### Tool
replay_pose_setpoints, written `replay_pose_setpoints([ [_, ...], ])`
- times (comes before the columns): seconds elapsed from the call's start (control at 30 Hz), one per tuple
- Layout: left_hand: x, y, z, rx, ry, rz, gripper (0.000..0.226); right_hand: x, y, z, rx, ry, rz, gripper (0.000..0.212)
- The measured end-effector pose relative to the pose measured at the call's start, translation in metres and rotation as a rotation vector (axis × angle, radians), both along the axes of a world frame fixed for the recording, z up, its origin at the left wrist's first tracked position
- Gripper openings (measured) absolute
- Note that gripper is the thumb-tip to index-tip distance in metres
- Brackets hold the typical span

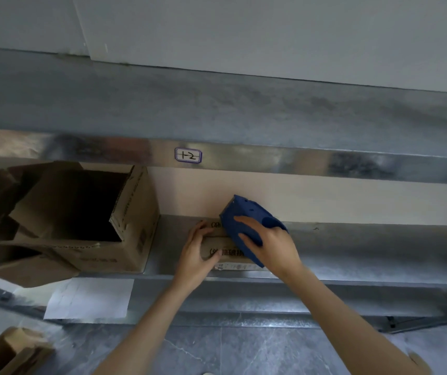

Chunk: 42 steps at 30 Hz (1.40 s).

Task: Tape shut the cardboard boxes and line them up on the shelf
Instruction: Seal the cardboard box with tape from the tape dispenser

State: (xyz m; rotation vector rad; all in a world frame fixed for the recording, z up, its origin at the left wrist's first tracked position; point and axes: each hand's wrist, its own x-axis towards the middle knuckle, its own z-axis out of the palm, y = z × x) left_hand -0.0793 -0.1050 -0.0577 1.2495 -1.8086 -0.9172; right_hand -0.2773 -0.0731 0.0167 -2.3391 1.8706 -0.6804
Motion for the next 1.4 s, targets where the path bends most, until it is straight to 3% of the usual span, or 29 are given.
replay_pose_setpoints([
  [0.1,0.009,-0.006,0.007,-0.034,-0.025,-0.048,0.043,0.002,0.002,0.002,-0.053,-0.039,0.028,0.040],
  [0.3,0.021,-0.014,0.024,-0.058,-0.055,-0.092,0.032,-0.001,0.006,0.006,0.095,0.030,0.065,0.041],
  [0.57,0.030,-0.037,0.068,0.184,0.087,-0.169,0.021,-0.010,0.012,0.043,0.026,-0.005,0.219,0.041],
  [0.83,0.030,-0.034,0.095,0.354,0.120,-0.396,0.036,-0.014,0.028,0.059,0.034,0.056,0.344,0.038],
  [1.03,0.024,-0.026,0.095,0.356,0.144,-0.359,0.029,-0.017,0.033,0.059,0.117,0.119,0.367,0.038],
  [1.23,0.016,-0.021,0.093,0.319,0.130,-0.290,0.019,-0.015,0.033,0.067,0.099,0.056,0.379,0.046],
  [1.4,0.009,-0.020,0.090,0.274,0.134,-0.142,0.015,-0.015,0.024,0.064,0.243,0.024,0.348,0.051],
])
